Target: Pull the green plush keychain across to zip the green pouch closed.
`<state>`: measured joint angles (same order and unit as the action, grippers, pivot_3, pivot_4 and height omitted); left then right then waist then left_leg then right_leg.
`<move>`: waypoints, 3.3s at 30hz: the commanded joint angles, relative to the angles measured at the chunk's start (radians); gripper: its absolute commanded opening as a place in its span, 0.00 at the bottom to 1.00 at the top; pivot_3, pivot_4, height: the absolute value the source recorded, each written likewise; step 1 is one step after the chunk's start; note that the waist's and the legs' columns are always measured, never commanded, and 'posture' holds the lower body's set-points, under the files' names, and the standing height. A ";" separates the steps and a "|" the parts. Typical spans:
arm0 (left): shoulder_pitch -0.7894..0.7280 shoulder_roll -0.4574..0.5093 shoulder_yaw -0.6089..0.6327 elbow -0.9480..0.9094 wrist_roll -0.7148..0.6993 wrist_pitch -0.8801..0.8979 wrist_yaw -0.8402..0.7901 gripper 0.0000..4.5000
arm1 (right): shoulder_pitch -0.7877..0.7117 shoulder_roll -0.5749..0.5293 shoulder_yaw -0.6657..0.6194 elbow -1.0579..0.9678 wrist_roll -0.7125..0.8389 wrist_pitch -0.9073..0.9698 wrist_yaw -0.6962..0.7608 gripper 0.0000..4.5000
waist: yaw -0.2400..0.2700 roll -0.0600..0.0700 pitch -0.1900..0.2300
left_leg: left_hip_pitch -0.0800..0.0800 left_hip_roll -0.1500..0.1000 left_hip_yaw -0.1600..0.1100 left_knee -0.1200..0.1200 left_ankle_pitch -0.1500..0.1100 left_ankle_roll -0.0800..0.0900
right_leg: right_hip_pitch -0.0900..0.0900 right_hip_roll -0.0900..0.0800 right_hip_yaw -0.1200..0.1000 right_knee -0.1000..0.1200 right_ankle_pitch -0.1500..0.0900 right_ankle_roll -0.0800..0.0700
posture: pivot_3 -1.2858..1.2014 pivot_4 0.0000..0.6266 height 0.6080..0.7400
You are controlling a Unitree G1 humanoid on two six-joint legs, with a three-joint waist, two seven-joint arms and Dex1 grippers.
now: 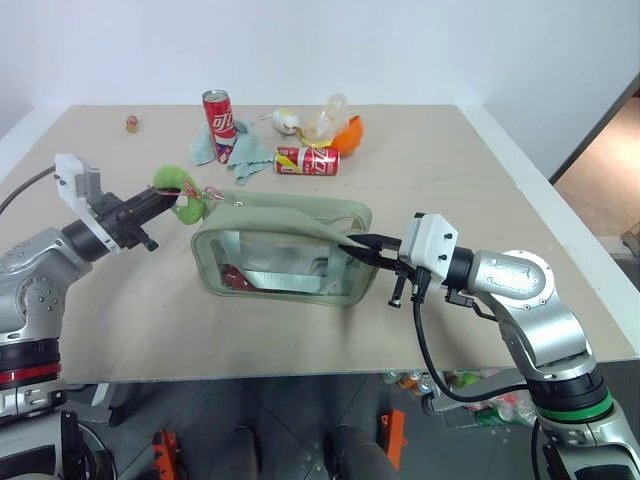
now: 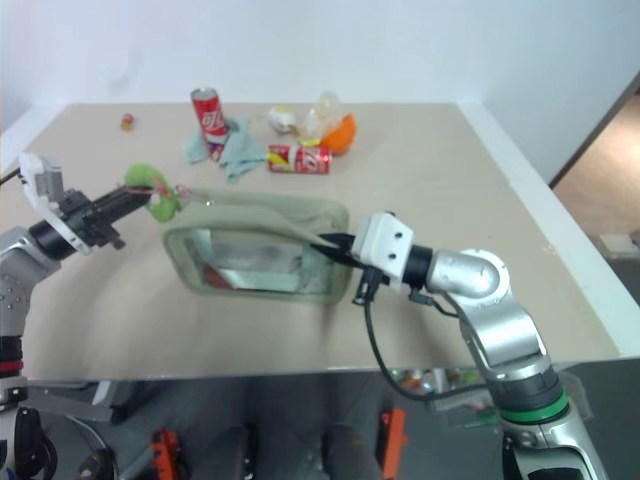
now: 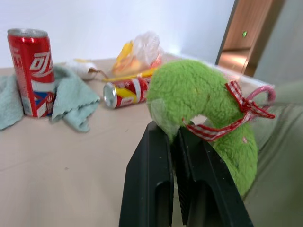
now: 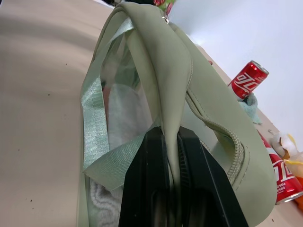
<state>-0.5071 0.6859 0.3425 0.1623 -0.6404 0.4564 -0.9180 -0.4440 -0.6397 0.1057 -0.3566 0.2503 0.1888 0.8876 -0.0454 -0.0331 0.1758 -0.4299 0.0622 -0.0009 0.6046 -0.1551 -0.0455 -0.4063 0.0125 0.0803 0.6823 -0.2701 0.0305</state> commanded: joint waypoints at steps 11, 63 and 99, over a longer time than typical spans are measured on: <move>-0.282 -0.006 -0.210 -0.175 0.014 0.032 -0.101 0.00 | -0.011 -0.011 -0.010 -0.013 -0.006 -0.021 0.005 0.00 | 0.000 0.000 0.000 | 0.000 -0.001 0.000 0.000 0.000 0.000 | 0.001 0.000 0.000 0.000 0.000 0.001 | 0.52 0.24 1.00; 0.303 0.029 0.041 -0.576 -0.058 0.232 0.123 0.69 | -0.083 0.040 0.030 0.075 -0.031 -0.079 0.059 0.00 | -0.004 -0.002 0.001 | 0.002 0.001 -0.001 0.000 0.001 0.000 | 0.001 0.001 -0.001 0.002 0.000 -0.002 | 0.52 0.24 1.00; 0.124 -0.064 -0.174 -0.493 -0.015 0.162 0.157 0.00 | -0.402 0.190 0.114 0.232 -0.016 -0.010 0.031 0.64 | 0.002 -0.001 0.001 | -0.001 -0.001 -0.002 0.001 0.000 0.000 | 0.000 -0.001 -0.001 0.001 0.000 0.000 | 0.52 0.24 1.00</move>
<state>-0.3643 0.6233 0.1613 -0.3132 -0.6540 0.6362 -0.7666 -0.8291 -0.4529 0.2305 -0.1204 0.2465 0.2130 0.9158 -0.0434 -0.0342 0.1771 -0.4306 0.0613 -0.0026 0.6052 -0.1546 -0.0456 -0.4062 0.0116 0.0788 0.6832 -0.2701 0.0300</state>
